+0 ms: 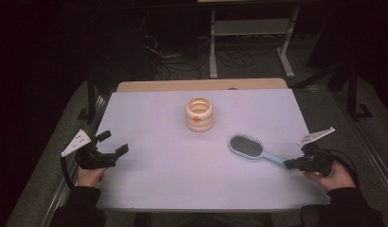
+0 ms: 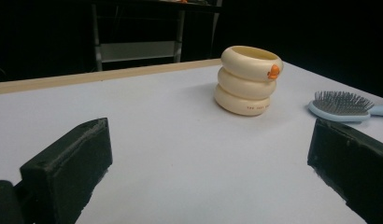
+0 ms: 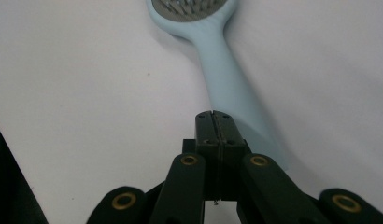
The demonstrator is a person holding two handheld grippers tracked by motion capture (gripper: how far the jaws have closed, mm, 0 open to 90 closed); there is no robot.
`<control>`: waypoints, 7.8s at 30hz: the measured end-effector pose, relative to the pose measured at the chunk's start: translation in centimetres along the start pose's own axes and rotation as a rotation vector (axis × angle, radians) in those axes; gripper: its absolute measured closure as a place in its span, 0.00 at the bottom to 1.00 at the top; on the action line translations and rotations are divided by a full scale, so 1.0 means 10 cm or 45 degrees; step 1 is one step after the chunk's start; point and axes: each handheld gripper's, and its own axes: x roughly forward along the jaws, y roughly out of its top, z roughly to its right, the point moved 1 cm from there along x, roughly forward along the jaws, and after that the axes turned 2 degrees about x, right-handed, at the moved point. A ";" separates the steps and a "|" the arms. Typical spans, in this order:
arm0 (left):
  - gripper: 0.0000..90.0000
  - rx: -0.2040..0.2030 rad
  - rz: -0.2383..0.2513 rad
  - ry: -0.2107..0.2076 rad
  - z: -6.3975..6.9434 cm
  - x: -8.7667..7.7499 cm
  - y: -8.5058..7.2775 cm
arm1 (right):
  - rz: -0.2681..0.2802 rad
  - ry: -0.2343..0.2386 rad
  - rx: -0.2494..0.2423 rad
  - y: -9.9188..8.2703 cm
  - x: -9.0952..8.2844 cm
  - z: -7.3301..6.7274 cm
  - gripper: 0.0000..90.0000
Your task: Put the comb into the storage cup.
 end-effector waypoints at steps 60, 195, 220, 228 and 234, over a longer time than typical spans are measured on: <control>0.00 -0.003 -0.004 0.001 0.01 0.00 -0.01 | -0.231 -0.016 -0.348 0.80 0.42 -0.08 0.08; 0.00 0.003 -0.018 -0.024 0.03 0.03 -0.01 | 0.159 -0.006 -0.520 1.54 -0.31 -0.67 0.76; 0.00 0.045 0.018 -0.105 0.22 0.11 0.26 | 0.187 -0.004 -0.614 1.96 -0.33 -0.99 0.76; 0.00 0.018 0.016 -0.159 0.26 0.16 0.43 | 0.198 0.000 -0.630 2.05 -0.32 -1.07 0.76; 0.00 0.011 0.019 -0.186 0.33 0.25 0.60 | 0.224 0.014 -0.636 2.10 -0.31 -1.11 0.76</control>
